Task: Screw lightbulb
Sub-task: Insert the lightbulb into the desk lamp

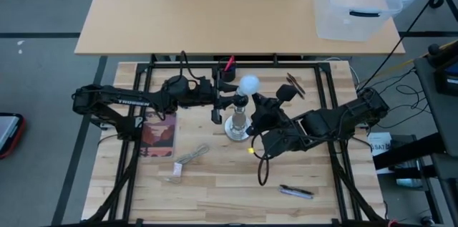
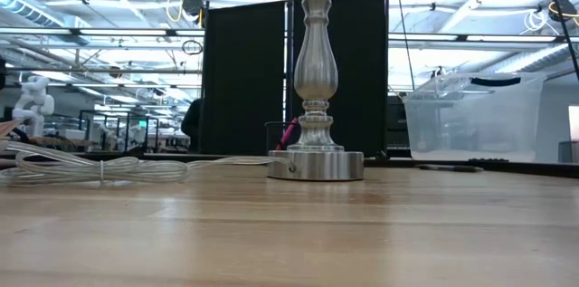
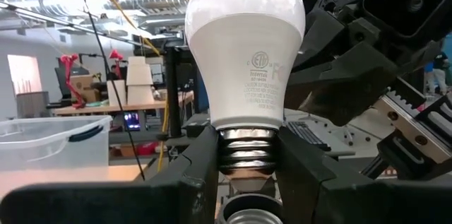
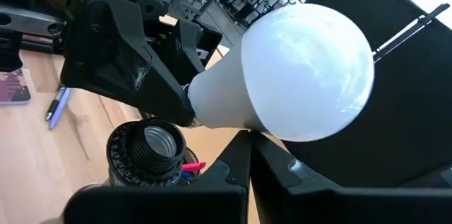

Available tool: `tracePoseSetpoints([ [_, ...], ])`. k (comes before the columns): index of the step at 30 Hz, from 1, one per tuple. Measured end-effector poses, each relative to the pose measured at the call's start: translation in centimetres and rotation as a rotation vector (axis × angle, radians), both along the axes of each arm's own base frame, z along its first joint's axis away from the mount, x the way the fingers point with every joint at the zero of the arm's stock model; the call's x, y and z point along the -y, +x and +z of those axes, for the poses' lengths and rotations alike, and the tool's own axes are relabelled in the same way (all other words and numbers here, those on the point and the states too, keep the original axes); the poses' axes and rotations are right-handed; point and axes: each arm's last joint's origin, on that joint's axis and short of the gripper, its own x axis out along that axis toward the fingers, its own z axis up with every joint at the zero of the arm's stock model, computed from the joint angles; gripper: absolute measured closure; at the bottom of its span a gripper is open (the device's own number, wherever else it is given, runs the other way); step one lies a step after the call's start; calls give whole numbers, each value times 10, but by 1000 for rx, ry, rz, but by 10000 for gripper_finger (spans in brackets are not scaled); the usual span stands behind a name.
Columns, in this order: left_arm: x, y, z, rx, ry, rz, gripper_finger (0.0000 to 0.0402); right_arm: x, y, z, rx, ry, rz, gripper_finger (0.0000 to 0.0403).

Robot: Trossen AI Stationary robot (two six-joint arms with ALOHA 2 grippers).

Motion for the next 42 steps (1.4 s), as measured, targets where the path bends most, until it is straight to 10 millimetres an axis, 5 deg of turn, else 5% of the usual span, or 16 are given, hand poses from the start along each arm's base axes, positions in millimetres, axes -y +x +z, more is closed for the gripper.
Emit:
tracePoseSetpoints([
  [42,1,3,-14,-150,-48,8,297,-4,1,0,-25,31,76,403],
])
